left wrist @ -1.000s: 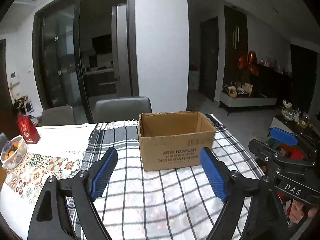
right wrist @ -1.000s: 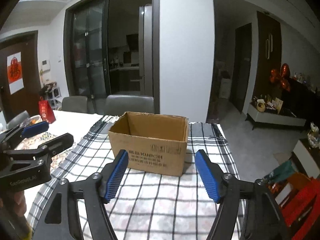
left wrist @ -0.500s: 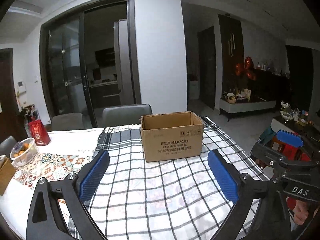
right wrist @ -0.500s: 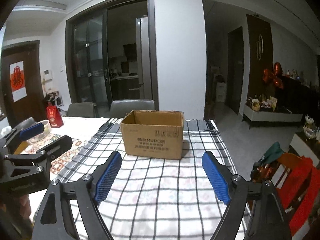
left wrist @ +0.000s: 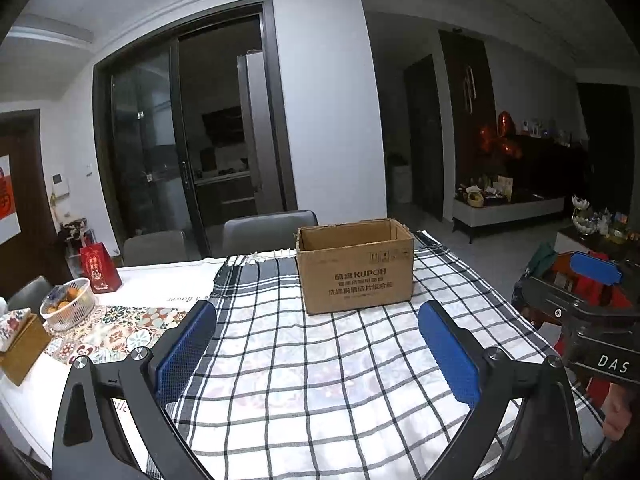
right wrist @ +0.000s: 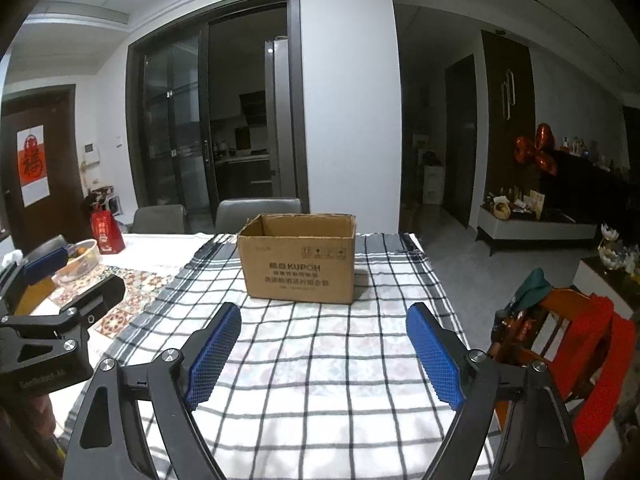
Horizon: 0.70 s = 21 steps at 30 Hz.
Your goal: Organize snacks
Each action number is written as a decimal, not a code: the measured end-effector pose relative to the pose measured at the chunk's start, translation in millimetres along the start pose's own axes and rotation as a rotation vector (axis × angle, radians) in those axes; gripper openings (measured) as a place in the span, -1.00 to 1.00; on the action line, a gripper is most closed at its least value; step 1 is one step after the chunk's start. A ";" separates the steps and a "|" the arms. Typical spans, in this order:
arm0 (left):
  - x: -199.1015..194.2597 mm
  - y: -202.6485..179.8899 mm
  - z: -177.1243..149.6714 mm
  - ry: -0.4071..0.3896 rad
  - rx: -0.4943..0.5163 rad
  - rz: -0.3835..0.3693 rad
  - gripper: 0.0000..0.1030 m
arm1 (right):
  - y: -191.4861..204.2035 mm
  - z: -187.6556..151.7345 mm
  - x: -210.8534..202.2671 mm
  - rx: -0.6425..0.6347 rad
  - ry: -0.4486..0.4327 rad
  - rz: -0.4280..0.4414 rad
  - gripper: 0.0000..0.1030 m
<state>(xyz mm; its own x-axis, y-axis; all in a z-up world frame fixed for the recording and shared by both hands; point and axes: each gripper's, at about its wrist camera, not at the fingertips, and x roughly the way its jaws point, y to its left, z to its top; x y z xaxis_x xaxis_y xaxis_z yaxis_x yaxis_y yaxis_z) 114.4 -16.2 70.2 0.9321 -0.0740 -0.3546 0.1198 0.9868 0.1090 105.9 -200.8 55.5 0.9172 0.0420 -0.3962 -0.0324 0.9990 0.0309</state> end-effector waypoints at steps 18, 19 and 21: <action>-12.1 3.0 -8.1 0.014 -0.041 -0.009 0.99 | 5.7 -3.5 -12.6 -0.017 -0.008 0.026 0.65; -12.1 3.7 -8.6 0.013 -0.042 -0.010 0.99 | 5.9 -2.8 -12.0 -0.016 -0.008 0.025 0.65; -11.9 3.5 -9.1 0.012 -0.041 -0.011 1.00 | 5.7 -2.6 -12.0 -0.017 -0.008 0.028 0.65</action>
<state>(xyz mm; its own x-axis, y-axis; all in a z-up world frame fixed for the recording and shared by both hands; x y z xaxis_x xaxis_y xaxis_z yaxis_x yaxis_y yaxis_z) 100.7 -10.5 66.3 0.9267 -0.0834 -0.3664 0.1155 0.9911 0.0665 93.7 -195.6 58.0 0.9190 0.0699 -0.3881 -0.0647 0.9976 0.0264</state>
